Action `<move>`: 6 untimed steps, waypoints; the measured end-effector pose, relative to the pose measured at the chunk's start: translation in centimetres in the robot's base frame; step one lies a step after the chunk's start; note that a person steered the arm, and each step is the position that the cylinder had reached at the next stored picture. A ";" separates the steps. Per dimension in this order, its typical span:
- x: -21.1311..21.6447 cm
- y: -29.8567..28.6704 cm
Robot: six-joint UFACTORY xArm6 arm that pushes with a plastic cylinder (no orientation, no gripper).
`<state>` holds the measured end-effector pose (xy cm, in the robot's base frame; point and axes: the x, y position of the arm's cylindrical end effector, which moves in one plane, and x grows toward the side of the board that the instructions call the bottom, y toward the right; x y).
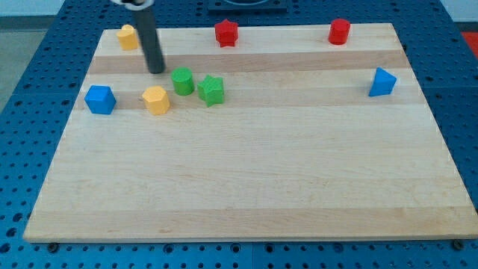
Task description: Push the green circle to the right side of the board
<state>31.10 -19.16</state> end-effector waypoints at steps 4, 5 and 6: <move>3.5 11.2; 2.7 15.5; 1.0 17.6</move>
